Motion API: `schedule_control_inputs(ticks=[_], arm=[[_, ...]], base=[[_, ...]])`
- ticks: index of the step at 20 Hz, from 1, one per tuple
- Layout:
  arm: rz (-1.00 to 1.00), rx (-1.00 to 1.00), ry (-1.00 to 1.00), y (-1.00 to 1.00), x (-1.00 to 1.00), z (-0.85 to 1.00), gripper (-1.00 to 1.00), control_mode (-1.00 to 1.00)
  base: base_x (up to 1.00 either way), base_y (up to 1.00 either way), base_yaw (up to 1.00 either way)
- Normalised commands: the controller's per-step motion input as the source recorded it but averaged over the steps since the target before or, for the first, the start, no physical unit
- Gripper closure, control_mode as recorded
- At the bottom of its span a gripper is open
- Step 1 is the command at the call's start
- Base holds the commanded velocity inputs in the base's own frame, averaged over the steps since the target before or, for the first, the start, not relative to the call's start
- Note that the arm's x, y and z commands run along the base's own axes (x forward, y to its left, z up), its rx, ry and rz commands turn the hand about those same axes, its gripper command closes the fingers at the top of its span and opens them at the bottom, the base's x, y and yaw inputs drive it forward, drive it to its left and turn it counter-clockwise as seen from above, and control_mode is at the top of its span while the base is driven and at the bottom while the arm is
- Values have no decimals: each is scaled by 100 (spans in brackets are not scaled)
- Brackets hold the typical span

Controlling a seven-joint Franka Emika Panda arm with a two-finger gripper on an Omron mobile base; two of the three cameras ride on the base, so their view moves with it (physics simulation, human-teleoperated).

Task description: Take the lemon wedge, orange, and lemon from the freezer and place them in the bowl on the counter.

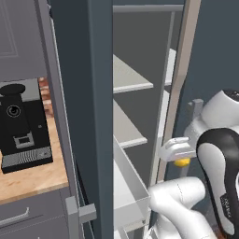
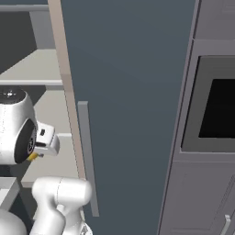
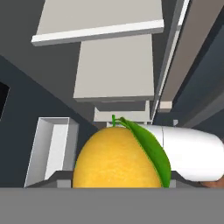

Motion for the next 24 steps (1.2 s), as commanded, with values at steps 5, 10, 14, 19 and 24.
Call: schedule_control_inputs(ticks=[5,10,14,19,24], arm=[[0,-18,-13,0,-2,-5,100,-100],[0,-21,-27,0,-16,-1,100,-100],[0,0,0,0,0,-1,100,100],[0,0,0,0,0,0,100,100],[0,0,0,0,0,0,100,100]], base=[[0,0,0],[0,0,0],[-63,-9,-1],[-100,-12,-4],[-100,1,-5]])
